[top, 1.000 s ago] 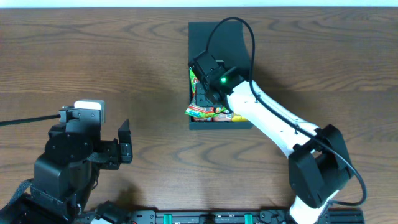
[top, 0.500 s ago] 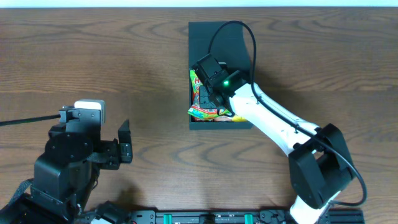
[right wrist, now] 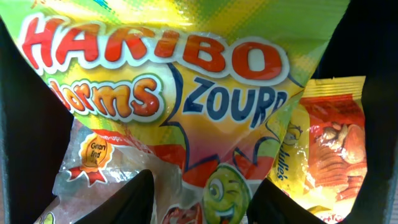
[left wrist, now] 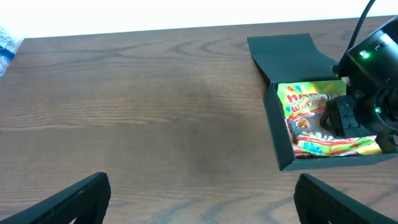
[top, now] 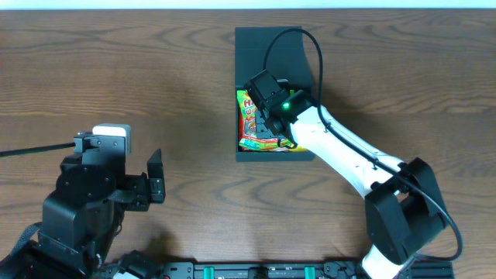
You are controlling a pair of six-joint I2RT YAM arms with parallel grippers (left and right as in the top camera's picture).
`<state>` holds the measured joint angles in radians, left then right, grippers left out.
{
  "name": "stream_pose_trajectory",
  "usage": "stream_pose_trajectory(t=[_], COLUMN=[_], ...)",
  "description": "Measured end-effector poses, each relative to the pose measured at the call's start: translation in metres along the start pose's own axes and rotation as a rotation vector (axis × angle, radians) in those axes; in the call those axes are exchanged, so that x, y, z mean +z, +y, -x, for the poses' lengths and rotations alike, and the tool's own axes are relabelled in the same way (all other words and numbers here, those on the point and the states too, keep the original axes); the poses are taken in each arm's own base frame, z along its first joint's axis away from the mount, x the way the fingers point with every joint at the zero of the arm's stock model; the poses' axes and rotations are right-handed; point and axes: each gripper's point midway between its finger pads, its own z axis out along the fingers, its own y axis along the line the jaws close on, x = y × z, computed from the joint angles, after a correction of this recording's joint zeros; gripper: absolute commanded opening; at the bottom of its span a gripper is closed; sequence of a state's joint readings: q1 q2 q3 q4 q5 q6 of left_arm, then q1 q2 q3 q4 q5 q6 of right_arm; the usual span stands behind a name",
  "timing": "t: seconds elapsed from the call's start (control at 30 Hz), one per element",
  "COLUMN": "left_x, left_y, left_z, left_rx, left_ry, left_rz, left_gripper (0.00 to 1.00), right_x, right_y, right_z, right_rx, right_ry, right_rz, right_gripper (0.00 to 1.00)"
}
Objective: Pack container
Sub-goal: 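Push the Haribo bag down into the box with the right gripper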
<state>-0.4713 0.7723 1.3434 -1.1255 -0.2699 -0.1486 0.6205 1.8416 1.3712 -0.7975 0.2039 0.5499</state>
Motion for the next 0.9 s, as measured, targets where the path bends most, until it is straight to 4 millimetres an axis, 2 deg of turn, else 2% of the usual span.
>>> stream_pose_trajectory(t=[0.1,0.17,0.2,0.23,0.27,0.3,0.37,0.5,0.57,0.67,0.9], left_x=[0.000,0.000,0.000,0.000,0.000,0.000,0.000,0.000,0.000,0.000,0.000], left_y=[0.000,0.000,0.000,0.000,0.000,0.000,0.000,0.000,0.000,0.000,0.000], left_z=[0.000,0.000,0.000,0.000,0.000,0.000,0.000,0.000,0.000,0.000,0.000], left_rx=[0.000,0.000,0.000,0.001,0.000,0.000,0.001,0.000,0.000,0.000,0.000], left_ry=[0.000,0.000,0.000,0.000,0.000,0.000,0.000,0.000,0.000,0.000,0.000], left_rz=[0.000,0.000,0.000,0.000,0.000,0.000,0.000,0.000,0.000,0.000,0.000], left_gripper=[0.95,0.95,0.95,0.95,0.95,0.95,0.95,0.95,0.95,0.95,0.95], right_x=[-0.011,-0.028,-0.039,-0.056,-0.064,-0.073,-0.082,-0.066,-0.048,-0.021,0.000], right_y=[-0.003,-0.006,-0.008,-0.012,-0.014,-0.016,-0.018,-0.013,-0.008,-0.007,-0.010], right_z=[0.004,0.009,0.011,0.013,0.014,0.014,0.013,0.014,0.012,-0.004,-0.024], right_rx=[0.000,0.004,0.004,0.007,0.006,0.007,0.009,0.018,0.024,0.022,0.013], right_ry=[-0.030,-0.063,-0.079,-0.104,-0.118,-0.127,-0.136,-0.164,-0.190,-0.166,-0.099], right_rz=[0.008,0.022,0.029,0.042,0.046,0.051,0.058,0.079,0.107,0.131,0.122], right_gripper=[0.49,0.42,0.33,0.14,0.06,0.02,0.01,0.01,0.01,0.01,0.01])
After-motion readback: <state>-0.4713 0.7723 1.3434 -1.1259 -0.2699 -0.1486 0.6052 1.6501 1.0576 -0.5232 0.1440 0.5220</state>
